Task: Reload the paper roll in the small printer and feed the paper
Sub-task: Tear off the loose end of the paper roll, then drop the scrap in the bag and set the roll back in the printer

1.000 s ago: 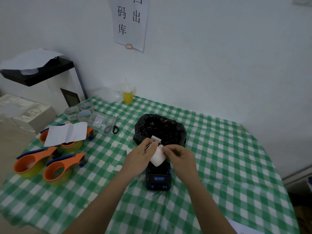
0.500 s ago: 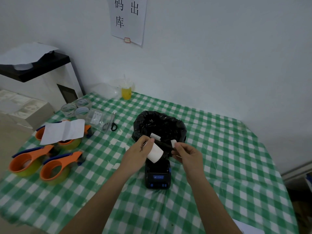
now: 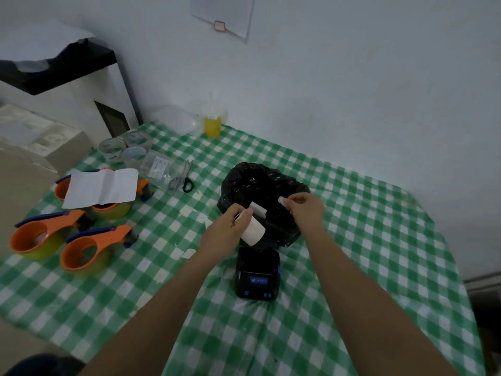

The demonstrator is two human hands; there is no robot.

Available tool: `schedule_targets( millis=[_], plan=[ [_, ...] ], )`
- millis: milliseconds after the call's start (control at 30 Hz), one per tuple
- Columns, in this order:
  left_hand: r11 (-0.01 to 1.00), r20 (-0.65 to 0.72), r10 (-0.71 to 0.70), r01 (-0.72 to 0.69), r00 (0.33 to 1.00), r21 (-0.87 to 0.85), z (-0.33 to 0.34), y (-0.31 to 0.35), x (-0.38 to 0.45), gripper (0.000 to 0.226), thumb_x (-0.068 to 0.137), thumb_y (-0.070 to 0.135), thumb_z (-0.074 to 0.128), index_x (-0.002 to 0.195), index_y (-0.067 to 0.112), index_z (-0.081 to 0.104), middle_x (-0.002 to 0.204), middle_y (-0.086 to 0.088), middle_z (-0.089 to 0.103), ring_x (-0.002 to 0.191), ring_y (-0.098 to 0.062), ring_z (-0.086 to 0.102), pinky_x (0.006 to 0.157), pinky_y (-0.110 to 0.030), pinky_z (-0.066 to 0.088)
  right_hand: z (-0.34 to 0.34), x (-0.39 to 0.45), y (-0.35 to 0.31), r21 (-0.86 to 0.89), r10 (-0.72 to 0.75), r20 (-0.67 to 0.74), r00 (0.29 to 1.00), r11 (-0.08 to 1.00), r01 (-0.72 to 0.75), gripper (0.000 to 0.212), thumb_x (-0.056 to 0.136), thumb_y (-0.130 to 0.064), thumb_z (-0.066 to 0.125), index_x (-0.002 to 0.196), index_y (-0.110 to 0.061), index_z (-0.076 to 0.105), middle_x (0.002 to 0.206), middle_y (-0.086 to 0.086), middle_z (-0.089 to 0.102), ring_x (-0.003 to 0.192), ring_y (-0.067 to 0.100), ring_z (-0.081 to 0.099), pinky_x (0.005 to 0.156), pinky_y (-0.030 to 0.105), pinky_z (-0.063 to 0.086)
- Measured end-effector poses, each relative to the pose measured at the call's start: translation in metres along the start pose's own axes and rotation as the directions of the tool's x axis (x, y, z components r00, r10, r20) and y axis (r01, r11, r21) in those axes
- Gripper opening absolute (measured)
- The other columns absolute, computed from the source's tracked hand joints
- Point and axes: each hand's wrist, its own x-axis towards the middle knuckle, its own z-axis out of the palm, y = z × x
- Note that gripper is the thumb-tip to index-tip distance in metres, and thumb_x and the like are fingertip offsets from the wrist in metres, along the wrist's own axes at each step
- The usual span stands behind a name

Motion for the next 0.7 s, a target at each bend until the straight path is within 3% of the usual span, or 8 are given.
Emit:
schedule_targets(
  millis=[100, 233, 467, 600, 667, 700],
  plan=[
    [0.999, 0.010, -0.024, 0.024, 1.000, -0.022, 0.004, -0.006, 0.018, 0.031, 0.091, 0.052, 0.037, 0.082, 0.024, 0.048, 0.070, -0.001, 0.051, 0.064, -0.021, 0.050, 0.060, -0.035, 0.037, 0.006, 0.025, 0.004, -0.127, 0.028, 0.054, 0.998, 0.992, -0.021, 0.016, 0.074, -0.013, 0.075, 0.088, -0.012, 0.067, 0.089, 0.004, 0.068, 0.078, 0.015, 0.061, 0.064, 0.020, 0.048],
    [1.000, 0.017, -0.019, 0.019, 1.000, -0.015, 0.004, -0.008, 0.024, 0.034, 0.089, 0.055, 0.036, 0.081, 0.023, 0.047, 0.071, 0.000, 0.050, 0.068, -0.021, 0.052, 0.063, -0.035, 0.038, 0.006, 0.033, 0.006, -0.179, -0.015, 0.083, 0.996, 0.983, 0.029, 0.021, 0.078, -0.002, 0.067, 0.097, -0.009, 0.066, 0.099, 0.005, 0.066, 0.086, 0.015, 0.058, 0.075, 0.025, 0.047],
    [1.000, 0.036, -0.024, 0.024, 0.999, -0.004, 0.010, -0.008, 0.025, 0.033, 0.091, 0.051, 0.037, 0.083, 0.021, 0.048, 0.069, 0.004, 0.049, 0.067, -0.019, 0.051, 0.063, -0.034, 0.038, 0.001, 0.035, 0.011, -0.071, -0.050, 0.115, 0.992, 0.996, 0.058, 0.019, 0.084, 0.001, 0.058, 0.097, -0.011, 0.065, 0.098, 0.009, 0.070, 0.082, 0.017, 0.064, 0.059, 0.016, 0.045],
    [1.000, 0.040, -0.016, 0.017, 0.999, -0.022, 0.011, -0.006, 0.024, 0.025, 0.091, 0.050, 0.037, 0.072, 0.037, 0.047, 0.070, 0.006, 0.051, 0.068, -0.016, 0.052, 0.064, -0.034, 0.040, -0.003, 0.027, 0.009, -0.053, -0.072, 0.116, 0.991, 0.995, 0.079, 0.023, 0.087, 0.002, 0.052, 0.102, -0.011, 0.064, 0.096, 0.007, 0.070, 0.070, 0.010, 0.060, 0.046, 0.010, 0.044],
    [0.999, 0.045, -0.010, 0.011, 0.999, -0.030, 0.011, -0.004, 0.023, 0.025, 0.092, 0.050, 0.037, 0.074, 0.037, 0.048, 0.073, 0.006, 0.052, 0.069, -0.017, 0.053, 0.065, -0.034, 0.040, -0.005, 0.019, 0.006, -0.027, -0.104, 0.096, 0.990, 0.994, 0.107, 0.021, 0.087, 0.000, 0.054, 0.099, -0.013, 0.065, 0.097, 0.006, 0.071, 0.074, 0.011, 0.063, 0.049, 0.008, 0.045],
    [0.999, 0.044, -0.007, 0.009, 0.999, -0.040, 0.011, -0.003, 0.022, 0.025, 0.092, 0.049, 0.036, 0.078, 0.032, 0.049, 0.074, 0.005, 0.052, 0.070, -0.017, 0.052, 0.065, -0.034, 0.040, -0.006, 0.013, 0.004, 0.002, -0.120, 0.097, 0.988, 0.993, 0.121, 0.020, 0.087, -0.002, 0.056, 0.098, -0.015, 0.066, 0.097, 0.004, 0.071, 0.082, 0.012, 0.064, 0.058, 0.008, 0.048]
  ],
)
